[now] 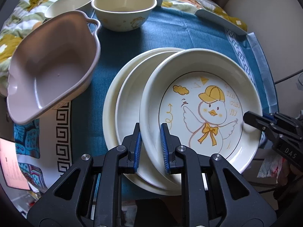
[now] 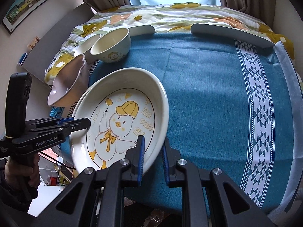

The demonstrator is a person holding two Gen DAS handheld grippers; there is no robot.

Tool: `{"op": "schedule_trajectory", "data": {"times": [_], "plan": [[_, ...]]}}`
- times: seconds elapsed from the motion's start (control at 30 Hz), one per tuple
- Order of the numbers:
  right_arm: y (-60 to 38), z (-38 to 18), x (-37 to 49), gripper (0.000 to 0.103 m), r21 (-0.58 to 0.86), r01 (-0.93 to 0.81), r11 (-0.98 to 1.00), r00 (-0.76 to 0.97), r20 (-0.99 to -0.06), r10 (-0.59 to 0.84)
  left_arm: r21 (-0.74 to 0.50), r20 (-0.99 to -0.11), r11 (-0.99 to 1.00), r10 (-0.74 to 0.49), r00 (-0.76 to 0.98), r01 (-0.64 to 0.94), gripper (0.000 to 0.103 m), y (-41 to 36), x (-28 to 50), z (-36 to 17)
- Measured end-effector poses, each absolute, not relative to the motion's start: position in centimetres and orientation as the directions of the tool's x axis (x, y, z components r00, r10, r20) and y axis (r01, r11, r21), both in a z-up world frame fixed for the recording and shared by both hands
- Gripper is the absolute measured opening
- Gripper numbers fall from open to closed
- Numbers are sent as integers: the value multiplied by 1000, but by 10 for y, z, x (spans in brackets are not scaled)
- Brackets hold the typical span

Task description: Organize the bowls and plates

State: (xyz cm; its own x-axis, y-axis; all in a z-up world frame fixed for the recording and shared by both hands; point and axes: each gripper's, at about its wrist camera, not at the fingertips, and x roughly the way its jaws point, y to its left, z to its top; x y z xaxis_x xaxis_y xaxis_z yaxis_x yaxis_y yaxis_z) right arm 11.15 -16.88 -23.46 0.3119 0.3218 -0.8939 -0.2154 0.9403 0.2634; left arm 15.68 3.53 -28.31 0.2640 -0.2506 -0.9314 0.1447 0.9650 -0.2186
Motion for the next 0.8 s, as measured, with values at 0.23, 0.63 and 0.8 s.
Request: {"op": "schedule_trajectory", "data": {"times": [0.23,0.63,0.8], "plan": [[-168,-236,111,16,264,-206,942,317,-893,319,-115,-941,975,-168,294,188,18,22,160,-280],[-162,-238,109,16,254,-194,947,332,-892,307,150,-927,953,42,373,265,20,0,152,-275],[-157,-236,109,16,219,-216,952,342,-896,284,236,-909,931,110,403,278,20,-6,150,-276]]}}
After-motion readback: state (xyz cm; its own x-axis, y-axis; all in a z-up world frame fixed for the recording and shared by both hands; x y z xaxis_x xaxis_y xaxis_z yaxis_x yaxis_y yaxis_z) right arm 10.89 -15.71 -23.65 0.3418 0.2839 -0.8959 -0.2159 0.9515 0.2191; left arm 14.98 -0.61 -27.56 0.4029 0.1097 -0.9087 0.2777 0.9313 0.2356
